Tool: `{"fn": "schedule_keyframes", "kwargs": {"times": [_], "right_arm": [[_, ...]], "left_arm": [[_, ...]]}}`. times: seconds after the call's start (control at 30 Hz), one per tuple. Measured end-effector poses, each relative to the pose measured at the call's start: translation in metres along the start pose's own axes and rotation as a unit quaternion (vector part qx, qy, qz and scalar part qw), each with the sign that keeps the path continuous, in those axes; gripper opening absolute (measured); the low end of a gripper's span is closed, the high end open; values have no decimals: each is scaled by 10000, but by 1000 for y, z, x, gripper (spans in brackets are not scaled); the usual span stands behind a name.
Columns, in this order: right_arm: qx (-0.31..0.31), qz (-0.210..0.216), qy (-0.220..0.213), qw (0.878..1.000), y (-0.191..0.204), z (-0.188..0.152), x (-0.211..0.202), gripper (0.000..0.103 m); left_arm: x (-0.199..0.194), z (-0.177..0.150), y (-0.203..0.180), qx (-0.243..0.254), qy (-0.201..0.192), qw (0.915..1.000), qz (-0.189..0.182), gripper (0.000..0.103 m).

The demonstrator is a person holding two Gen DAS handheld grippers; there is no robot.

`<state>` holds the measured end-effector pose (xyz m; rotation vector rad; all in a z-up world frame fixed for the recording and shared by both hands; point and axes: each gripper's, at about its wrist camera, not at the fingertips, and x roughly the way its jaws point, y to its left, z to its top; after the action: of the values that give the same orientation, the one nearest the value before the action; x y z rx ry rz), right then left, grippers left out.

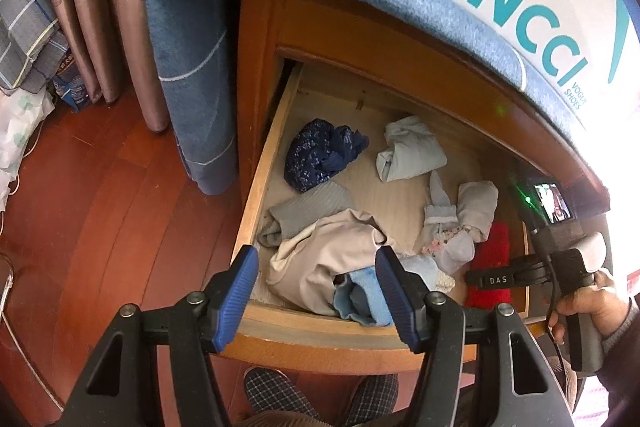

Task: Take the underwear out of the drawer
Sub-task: 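Reach into the drawer and grasp the red sock with the right gripper, then grasp the light blue sock with the left gripper while the right gripper holds the red sock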

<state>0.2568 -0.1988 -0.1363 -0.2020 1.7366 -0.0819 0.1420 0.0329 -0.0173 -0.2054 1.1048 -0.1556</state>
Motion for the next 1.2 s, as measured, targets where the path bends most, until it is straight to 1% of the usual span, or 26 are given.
{"fn": "schedule_keyframes", "kwargs": {"times": [0.03, 0.07, 0.13, 0.23, 0.27, 0.37, 0.47, 0.57, 0.6, 0.63, 0.7, 0.73, 0.83, 0.9, 0.97, 1.0, 1.1, 1.2], "right_arm": [[-52, -59, 13, 10000, 2, 1, 2, 56], [-90, -108, 30, 9999, 3, 1, 3, 50], [-105, -98, 23, 9999, 2, 2, 4, 46], [34, -48, -154, 9999, -4, -12, 2, 41], [41, 3, -244, 9997, -6, -17, -1, 39], [91, 207, -493, 9985, -6, -36, -11, 37], [160, 342, -869, 9955, -8, -52, -22, 37], [461, 781, -1280, 9876, -19, -69, -36, 37], [575, 926, -1421, 9838, -23, -74, -41, 37], [653, 1022, -1607, 9795, -26, -81, -46, 37], [746, 1158, -1827, 9735, -30, -90, -53, 37], [816, 1361, -1948, 9679, -32, -97, -55, 37], [977, 1837, -2105, 9552, -41, -111, -63, 37], [1107, 1945, -2205, 9494, -43, -114, -73, 37], [1162, 2060, -2199, 9464, -45, -106, -73, 37], [1201, 2065, -2179, 9463, -37, -102, -74, 37], [1165, 2097, -2126, 9472, -32, -95, -72, 37], [1125, 2125, -2099, 9477, -34, -97, -75, 37]], "left_arm": [[1, 0, -1, 38, 44, 10000, -31, 62], [1, 0, -3, 75, 76, 9999, -95, 62], [3, 1, -6, 190, 185, 9994, -224, 62], [7, 3, -15, 458, 401, 9975, -357, 62], [8, 3, -19, 597, 466, 9966, -325, 62], [11, 5, -31, 1058, 646, 9921, -193, 62], [15, 9, -39, 1246, 888, 9881, -168, 62], [23, 15, -46, 1403, 1196, 9824, -308, 62], [25, 16, -46, 1435, 1283, 9808, -303, 62], [28, 18, -47, 1435, 1399, 9793, -288, 62], [34, 21, -48, 1405, 1599, 9764, -354, 62], [36, 22, -49, 1392, 1719, 9745, -383, 62], [44, 22, -55, 1388, 1957, 9701, -377, 62], [51, 21, -60, 1348, 2086, 9680, -346, 62], [60, 19, -65, 1314, 2256, 9647, -356, 62], [64, 17, -68, 1299, 2318, 9634, -356, 62], [75, 13, -74, 1260, 2489, 9597, -337, 62], [88, 13, -73, 1047, 2624, 9590, -218, 62]]}}
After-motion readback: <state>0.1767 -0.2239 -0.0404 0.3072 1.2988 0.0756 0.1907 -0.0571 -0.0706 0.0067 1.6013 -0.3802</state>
